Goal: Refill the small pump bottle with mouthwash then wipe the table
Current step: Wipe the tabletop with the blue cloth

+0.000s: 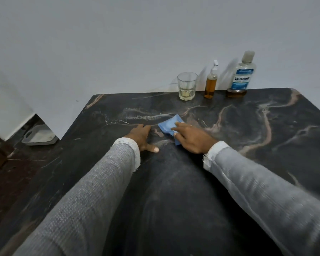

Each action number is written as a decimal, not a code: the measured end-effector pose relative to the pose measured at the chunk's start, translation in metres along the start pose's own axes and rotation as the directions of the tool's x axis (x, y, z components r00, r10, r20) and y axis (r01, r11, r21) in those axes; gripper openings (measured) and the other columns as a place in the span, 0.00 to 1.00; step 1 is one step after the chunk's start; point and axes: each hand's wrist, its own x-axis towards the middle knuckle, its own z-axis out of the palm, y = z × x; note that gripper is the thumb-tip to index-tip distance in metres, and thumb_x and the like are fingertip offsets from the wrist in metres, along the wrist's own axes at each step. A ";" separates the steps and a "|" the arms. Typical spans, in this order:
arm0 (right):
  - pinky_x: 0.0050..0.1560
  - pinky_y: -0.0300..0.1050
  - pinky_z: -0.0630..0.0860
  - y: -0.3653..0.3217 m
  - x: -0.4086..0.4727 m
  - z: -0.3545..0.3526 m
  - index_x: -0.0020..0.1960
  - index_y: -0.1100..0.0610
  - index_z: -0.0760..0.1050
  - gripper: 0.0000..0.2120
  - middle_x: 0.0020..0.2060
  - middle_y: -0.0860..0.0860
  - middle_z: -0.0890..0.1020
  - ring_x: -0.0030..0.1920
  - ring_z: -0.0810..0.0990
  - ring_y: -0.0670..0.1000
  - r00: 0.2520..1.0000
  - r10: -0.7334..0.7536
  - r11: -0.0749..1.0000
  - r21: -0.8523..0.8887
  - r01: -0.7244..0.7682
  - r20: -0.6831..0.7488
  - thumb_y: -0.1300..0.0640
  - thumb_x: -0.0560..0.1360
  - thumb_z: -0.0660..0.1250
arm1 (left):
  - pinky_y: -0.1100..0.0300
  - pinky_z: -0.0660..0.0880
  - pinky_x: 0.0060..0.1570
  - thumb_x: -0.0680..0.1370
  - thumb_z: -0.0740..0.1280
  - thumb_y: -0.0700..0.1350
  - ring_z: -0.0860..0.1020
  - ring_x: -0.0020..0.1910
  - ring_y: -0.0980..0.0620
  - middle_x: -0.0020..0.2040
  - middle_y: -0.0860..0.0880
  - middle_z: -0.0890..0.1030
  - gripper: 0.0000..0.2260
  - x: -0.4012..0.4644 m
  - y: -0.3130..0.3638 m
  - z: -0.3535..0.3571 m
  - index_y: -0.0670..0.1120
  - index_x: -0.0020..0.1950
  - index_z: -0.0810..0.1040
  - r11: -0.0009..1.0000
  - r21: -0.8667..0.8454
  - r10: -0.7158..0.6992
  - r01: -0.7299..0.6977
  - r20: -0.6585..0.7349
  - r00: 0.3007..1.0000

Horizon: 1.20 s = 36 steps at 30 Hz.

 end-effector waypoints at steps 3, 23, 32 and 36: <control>0.72 0.48 0.60 -0.001 -0.071 0.010 0.73 0.55 0.67 0.21 0.75 0.54 0.64 0.74 0.63 0.54 0.998 0.002 1.000 0.007 -0.002 -0.059 0.51 0.82 0.52 | 0.44 0.64 0.70 0.77 0.70 0.49 0.66 0.72 0.42 0.74 0.44 0.66 0.30 -0.020 0.003 0.021 0.48 0.76 0.63 0.999 -0.003 0.037 -0.037 -0.134 0.990; 0.76 0.54 0.48 -0.023 -0.116 0.040 0.77 0.57 0.53 0.27 0.77 0.55 0.55 0.77 0.53 0.58 0.970 0.156 0.964 -0.187 -0.191 -0.188 0.46 0.82 0.47 | 0.51 0.69 0.65 0.81 0.56 0.37 0.70 0.67 0.47 0.68 0.47 0.72 0.19 -0.106 0.044 0.125 0.47 0.71 0.68 0.979 -0.138 0.029 -0.153 -0.643 0.766; 0.73 0.52 0.57 -0.011 -0.157 0.041 0.76 0.59 0.57 0.26 0.76 0.56 0.59 0.75 0.57 0.56 0.992 -0.011 0.968 -0.252 -0.022 -0.129 0.47 0.83 0.48 | 0.51 0.71 0.60 0.78 0.57 0.34 0.74 0.61 0.46 0.62 0.46 0.77 0.20 -0.105 0.042 0.127 0.47 0.68 0.71 0.985 -0.067 0.074 -0.157 -0.661 0.746; 0.68 0.57 0.61 0.052 -0.176 0.019 0.74 0.56 0.59 0.26 0.74 0.55 0.62 0.73 0.61 0.58 0.942 0.237 0.926 -0.239 -0.293 -0.238 0.44 0.81 0.48 | 0.51 0.72 0.59 0.79 0.57 0.34 0.75 0.60 0.45 0.60 0.45 0.78 0.17 -0.103 0.041 0.127 0.46 0.65 0.74 0.987 -0.042 0.092 -0.155 -0.646 0.758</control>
